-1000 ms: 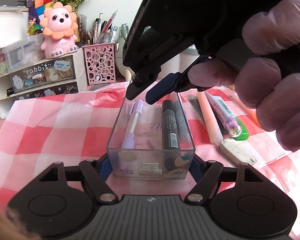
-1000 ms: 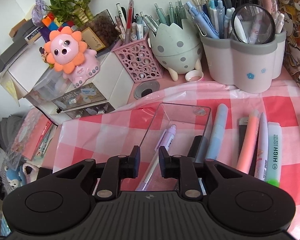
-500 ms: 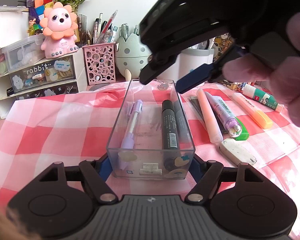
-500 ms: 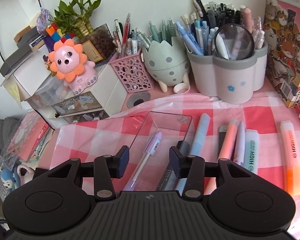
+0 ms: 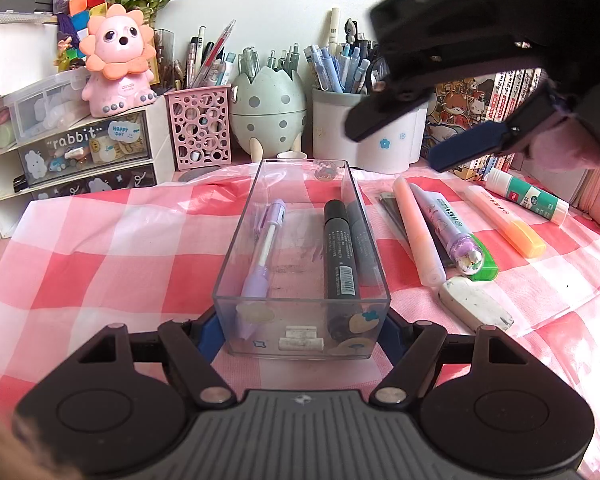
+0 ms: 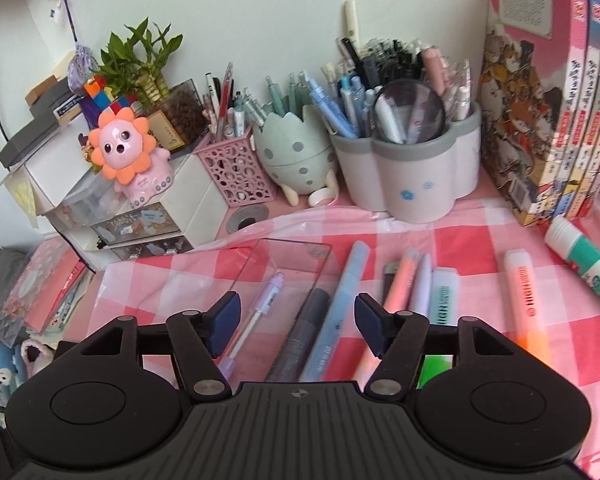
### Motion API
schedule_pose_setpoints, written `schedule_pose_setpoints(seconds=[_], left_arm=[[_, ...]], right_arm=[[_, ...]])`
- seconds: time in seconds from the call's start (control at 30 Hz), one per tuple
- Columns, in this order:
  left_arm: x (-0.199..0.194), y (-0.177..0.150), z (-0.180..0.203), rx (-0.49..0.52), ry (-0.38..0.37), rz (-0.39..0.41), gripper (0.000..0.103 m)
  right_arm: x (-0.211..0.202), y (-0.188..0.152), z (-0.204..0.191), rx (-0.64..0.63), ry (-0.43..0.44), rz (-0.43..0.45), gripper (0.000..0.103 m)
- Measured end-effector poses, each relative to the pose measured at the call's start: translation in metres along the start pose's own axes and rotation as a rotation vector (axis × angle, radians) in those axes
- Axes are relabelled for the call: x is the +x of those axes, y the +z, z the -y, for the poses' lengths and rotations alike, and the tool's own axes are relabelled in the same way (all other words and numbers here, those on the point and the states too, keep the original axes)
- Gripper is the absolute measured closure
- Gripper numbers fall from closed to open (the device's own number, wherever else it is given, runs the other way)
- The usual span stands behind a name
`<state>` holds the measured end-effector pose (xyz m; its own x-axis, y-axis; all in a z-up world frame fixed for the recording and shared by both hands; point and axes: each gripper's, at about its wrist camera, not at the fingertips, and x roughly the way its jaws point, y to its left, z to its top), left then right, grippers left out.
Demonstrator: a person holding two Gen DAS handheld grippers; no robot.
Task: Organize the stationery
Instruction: 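Move the right gripper to the purple-capped pen and grasp it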
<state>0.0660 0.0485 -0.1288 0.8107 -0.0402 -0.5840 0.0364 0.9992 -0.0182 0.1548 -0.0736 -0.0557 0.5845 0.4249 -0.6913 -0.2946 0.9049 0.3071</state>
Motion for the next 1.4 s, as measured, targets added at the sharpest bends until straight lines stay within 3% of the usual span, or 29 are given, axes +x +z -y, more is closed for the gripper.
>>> schedule_pose_setpoints(seconds=[0.73,1.07,1.4], left_arm=[[0.0,0.0,0.0,0.0,0.0,0.0,0.055],[0.0,0.0,0.0,0.0,0.0,0.0,0.055],[0.0,0.0,0.0,0.0,0.0,0.0,0.055]], right_arm=[[0.0,-0.044,0.054,0.048,-0.099,0.038,0.036],[0.01,-0.048,0.046,-0.044,-0.153,0.053,0.058],[0.024,-0.039,0.038,-0.115,-0.216,0.066,0.069]])
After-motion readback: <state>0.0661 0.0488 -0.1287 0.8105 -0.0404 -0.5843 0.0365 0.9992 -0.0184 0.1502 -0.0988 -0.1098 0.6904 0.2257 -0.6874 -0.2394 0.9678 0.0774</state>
